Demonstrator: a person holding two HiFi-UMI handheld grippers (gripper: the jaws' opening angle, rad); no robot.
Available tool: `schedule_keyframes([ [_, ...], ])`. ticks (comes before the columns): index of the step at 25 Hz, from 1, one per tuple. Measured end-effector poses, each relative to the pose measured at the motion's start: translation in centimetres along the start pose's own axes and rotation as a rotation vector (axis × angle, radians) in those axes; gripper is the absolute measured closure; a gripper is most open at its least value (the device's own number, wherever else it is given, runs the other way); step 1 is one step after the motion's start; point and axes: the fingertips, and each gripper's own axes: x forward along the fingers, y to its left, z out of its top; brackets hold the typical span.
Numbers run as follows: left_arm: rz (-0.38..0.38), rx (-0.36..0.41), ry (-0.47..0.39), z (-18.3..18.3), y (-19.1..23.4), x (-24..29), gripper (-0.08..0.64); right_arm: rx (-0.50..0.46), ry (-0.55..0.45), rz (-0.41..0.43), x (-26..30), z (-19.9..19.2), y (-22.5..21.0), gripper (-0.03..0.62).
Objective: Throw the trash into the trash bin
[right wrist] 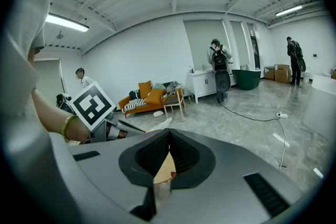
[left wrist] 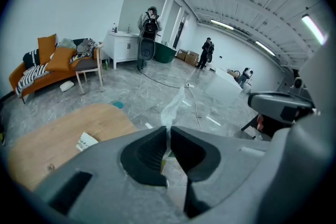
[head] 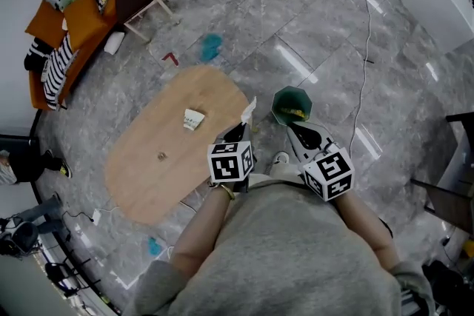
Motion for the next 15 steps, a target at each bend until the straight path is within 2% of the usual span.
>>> schedule_keyframes([
  [15, -0.081, 0.058, 0.043, 0.4, -4.1, 2.7, 0.526, 0.077, 0.009, -0.059, -1.7, -1.8, -2.7, 0.583],
])
